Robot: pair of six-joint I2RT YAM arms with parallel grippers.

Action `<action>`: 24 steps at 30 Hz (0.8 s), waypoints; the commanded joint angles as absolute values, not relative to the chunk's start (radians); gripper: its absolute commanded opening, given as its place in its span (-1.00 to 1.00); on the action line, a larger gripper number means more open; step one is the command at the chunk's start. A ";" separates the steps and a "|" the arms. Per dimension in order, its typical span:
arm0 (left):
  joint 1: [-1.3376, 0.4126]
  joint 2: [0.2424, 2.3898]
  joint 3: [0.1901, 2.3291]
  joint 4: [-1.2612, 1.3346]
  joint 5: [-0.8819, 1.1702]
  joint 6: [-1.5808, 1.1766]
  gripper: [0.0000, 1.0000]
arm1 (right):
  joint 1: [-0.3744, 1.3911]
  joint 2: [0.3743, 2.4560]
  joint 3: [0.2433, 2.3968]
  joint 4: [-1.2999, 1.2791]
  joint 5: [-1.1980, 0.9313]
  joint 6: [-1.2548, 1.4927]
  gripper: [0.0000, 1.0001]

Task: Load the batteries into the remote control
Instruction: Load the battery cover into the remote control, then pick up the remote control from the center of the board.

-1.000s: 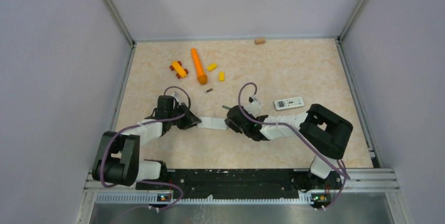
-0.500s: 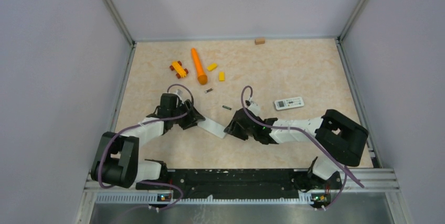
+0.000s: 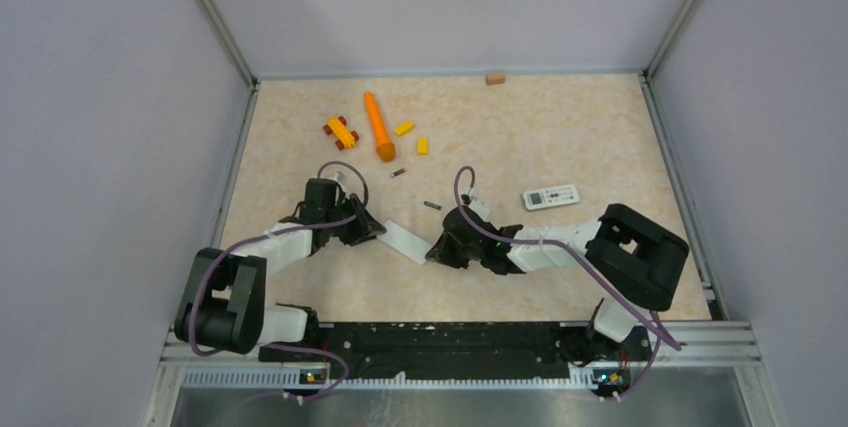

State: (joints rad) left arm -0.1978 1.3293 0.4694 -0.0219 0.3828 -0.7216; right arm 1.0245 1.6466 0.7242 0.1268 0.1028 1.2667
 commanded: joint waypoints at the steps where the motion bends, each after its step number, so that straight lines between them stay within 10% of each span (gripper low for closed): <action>1: -0.204 1.365 0.419 -0.036 0.412 -0.725 -0.47 | 1.022 1.720 0.773 0.181 0.077 1.281 -0.99; 8: -0.204 1.344 0.391 -0.011 0.432 -0.750 -0.47 | 1.020 1.741 0.826 0.166 0.092 1.260 -1.00; 21: -0.184 1.120 0.706 -0.373 0.100 -0.647 0.66 | 1.022 1.393 0.756 0.011 0.177 0.775 0.52; 24: -0.176 1.063 0.743 -0.433 0.045 -0.641 0.97 | 1.025 1.432 0.831 -0.038 0.156 0.566 0.58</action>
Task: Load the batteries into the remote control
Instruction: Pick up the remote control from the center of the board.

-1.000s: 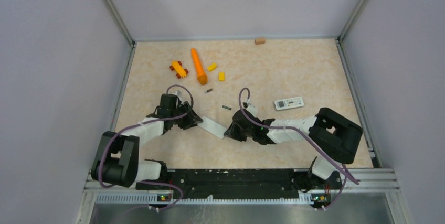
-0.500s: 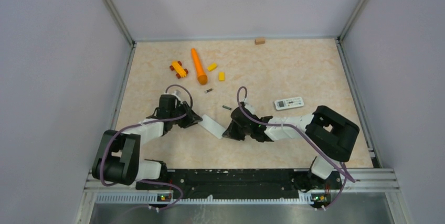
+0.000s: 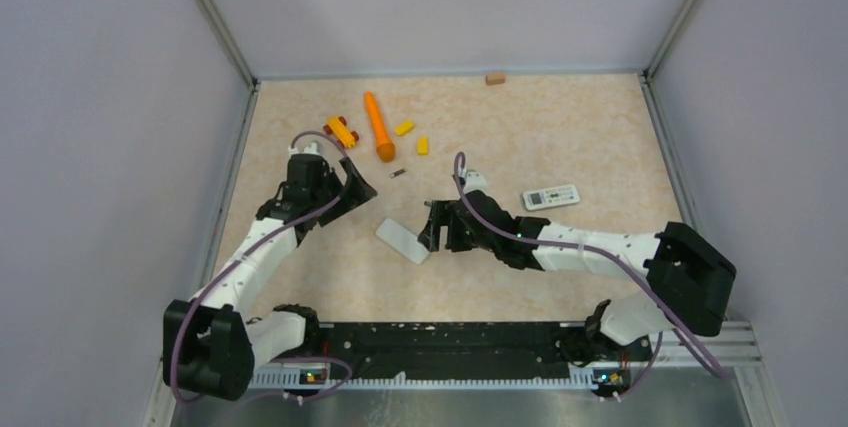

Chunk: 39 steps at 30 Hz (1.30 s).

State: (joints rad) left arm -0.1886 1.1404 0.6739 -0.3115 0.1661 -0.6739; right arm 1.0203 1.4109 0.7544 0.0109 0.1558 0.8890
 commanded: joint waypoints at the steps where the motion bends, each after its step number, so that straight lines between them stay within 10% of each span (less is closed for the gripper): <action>1: -0.174 1.040 0.753 -0.453 0.016 -0.642 0.97 | 1.028 1.457 0.856 -0.052 0.153 0.508 0.58; 18: -0.118 0.779 0.867 -0.676 -0.181 -0.635 0.97 | 1.107 1.882 1.151 -0.041 0.118 0.120 0.68; 29: -0.110 0.756 0.850 -0.678 -0.173 -0.616 0.97 | 1.109 1.857 1.149 -0.036 0.291 0.227 -0.15; 39: -0.109 0.758 0.859 -0.674 -0.091 -0.608 0.97 | 0.870 1.615 1.048 -0.059 0.404 0.378 -0.21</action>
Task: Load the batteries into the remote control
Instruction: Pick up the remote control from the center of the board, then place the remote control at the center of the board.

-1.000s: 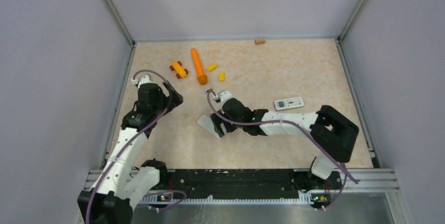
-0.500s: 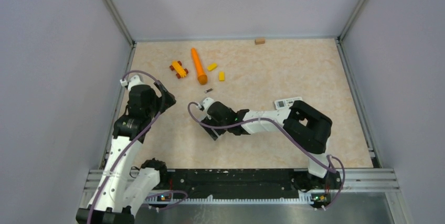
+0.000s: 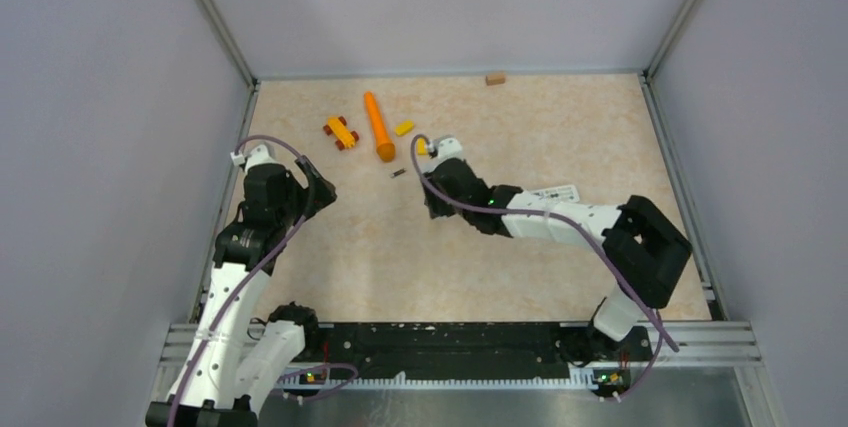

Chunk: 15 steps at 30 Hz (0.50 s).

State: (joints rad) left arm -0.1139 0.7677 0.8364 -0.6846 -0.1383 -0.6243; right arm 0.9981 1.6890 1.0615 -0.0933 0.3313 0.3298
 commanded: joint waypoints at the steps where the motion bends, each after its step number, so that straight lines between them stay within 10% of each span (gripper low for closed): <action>1: -0.109 0.758 0.859 -0.667 -0.087 -0.606 0.97 | 0.838 1.623 1.042 -0.043 0.406 0.363 -0.21; 15: -0.109 0.873 0.848 -0.506 0.064 -0.627 0.98 | 0.574 1.833 1.184 0.002 0.351 0.225 0.06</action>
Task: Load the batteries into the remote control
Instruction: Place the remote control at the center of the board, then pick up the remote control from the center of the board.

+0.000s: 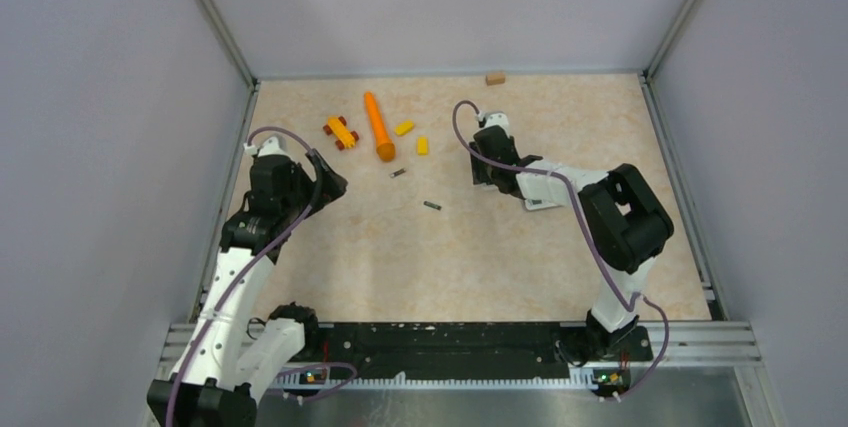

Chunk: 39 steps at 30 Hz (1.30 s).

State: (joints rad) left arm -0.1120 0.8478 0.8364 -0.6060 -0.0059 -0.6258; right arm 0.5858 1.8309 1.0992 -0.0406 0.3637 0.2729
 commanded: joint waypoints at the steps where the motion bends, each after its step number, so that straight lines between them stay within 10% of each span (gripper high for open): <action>1: -0.109 0.882 0.847 -0.497 0.064 -0.628 0.97 | 0.568 1.845 1.193 -0.028 0.346 0.224 0.08; 24: -0.107 0.950 0.901 -0.479 0.037 -0.552 0.97 | 0.442 1.761 1.209 -0.189 0.241 0.265 0.57; 39: -0.107 0.929 0.883 -0.489 0.106 -0.549 0.97 | 0.186 1.684 1.001 -0.328 0.266 0.417 -0.16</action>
State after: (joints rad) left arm -0.1116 0.9527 0.8623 -0.5159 0.0818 -0.5686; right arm 0.1757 1.7546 1.0470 -0.2836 0.2565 0.3866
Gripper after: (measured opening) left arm 0.986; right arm 0.431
